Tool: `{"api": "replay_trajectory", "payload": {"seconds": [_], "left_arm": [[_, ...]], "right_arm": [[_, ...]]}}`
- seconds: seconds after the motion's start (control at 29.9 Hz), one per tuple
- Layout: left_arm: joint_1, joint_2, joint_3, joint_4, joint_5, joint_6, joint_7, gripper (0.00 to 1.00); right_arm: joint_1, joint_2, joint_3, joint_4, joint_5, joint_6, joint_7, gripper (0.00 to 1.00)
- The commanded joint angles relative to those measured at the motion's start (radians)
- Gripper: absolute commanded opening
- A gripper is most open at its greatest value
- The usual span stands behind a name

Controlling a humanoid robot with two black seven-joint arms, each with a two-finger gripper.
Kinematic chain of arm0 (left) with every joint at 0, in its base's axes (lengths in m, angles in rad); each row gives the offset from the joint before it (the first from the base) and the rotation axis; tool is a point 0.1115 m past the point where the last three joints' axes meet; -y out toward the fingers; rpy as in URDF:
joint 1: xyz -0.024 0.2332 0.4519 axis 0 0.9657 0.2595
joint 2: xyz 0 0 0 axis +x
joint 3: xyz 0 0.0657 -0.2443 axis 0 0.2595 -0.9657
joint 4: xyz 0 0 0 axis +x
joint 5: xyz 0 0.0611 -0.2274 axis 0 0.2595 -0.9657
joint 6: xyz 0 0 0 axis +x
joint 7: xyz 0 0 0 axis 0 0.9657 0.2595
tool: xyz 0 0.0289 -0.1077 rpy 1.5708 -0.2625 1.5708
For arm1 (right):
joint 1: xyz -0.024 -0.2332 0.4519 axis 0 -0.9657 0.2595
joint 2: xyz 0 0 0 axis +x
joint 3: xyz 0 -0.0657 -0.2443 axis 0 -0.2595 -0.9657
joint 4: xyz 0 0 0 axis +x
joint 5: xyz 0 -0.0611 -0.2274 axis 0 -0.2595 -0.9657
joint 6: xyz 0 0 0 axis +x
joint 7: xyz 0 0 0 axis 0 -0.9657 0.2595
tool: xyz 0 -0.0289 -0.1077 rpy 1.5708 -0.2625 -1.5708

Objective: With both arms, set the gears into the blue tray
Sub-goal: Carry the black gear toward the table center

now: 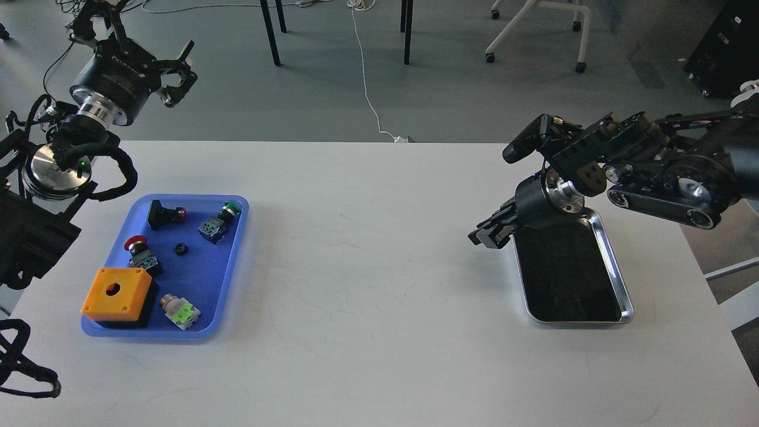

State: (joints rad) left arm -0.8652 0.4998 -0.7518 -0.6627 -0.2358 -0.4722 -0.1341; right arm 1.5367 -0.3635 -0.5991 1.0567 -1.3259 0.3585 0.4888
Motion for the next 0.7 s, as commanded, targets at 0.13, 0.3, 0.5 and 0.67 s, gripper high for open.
{"api": "replay_trajectory", "payload": {"seconds": [0.13, 0.3, 0.5, 0.67], "left_arm": [[0.002, 0.014, 0.012, 0.000, 0.004, -0.006, 0.004, 0.98], [0.000, 0.016, 0.014, 0.000, 0.006, -0.006, 0.005, 0.98], [0.009, 0.008, 0.015, 0.000, 0.007, -0.002, 0.005, 0.98], [0.009, 0.008, 0.015, 0.000, 0.009, 0.001, 0.007, 0.98]], "right_arm": [[-0.122, 0.136, 0.007, -0.006, 0.053, -0.219, 0.000, 0.21], [-0.191, 0.204, 0.042, -0.055, 0.059, -0.260, 0.000, 0.21], [-0.282, 0.281, 0.125, -0.145, 0.056, -0.265, 0.000, 0.21], [-0.346, 0.302, 0.168, -0.162, 0.056, -0.309, 0.000, 0.21]]}}
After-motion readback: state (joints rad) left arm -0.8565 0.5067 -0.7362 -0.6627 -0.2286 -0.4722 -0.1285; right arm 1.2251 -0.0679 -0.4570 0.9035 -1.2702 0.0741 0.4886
